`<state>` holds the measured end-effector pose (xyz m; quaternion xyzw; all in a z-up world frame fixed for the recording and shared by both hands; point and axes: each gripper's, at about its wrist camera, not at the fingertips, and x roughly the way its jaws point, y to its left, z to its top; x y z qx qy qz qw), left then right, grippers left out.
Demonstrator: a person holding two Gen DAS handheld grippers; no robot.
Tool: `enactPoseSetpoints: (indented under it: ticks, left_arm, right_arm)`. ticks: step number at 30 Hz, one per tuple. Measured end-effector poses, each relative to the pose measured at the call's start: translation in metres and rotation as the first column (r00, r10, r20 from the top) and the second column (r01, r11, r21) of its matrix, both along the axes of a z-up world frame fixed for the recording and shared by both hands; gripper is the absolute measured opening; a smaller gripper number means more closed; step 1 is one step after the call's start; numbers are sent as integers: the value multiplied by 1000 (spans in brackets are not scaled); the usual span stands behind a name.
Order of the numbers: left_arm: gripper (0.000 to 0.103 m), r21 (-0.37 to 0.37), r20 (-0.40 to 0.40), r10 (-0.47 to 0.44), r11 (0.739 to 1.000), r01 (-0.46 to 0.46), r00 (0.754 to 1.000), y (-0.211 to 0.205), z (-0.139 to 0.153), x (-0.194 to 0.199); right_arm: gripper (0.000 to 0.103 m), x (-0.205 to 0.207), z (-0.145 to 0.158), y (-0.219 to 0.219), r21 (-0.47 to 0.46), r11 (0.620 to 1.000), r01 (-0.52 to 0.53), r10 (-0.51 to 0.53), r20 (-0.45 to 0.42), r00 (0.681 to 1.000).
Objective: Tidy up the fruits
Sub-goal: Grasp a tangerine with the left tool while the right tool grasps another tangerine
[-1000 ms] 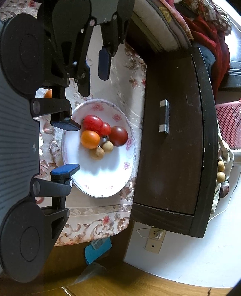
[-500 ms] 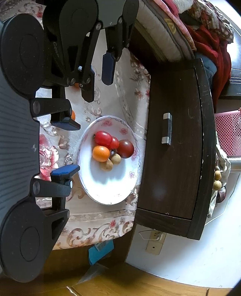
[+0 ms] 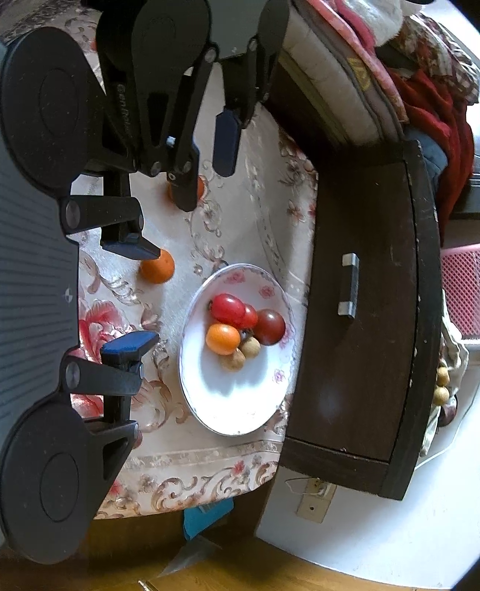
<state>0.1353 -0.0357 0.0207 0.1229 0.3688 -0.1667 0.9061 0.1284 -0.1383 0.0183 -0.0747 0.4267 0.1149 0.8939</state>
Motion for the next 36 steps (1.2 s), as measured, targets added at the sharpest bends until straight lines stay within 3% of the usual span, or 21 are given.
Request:
enactPoseSetpoints:
  ticks: [36]
  left_arm:
    - [47, 19, -88, 13, 1000, -11, 996, 23, -32, 4]
  right_arm:
    - [39, 12, -28, 10, -11, 999, -47, 46, -86, 995]
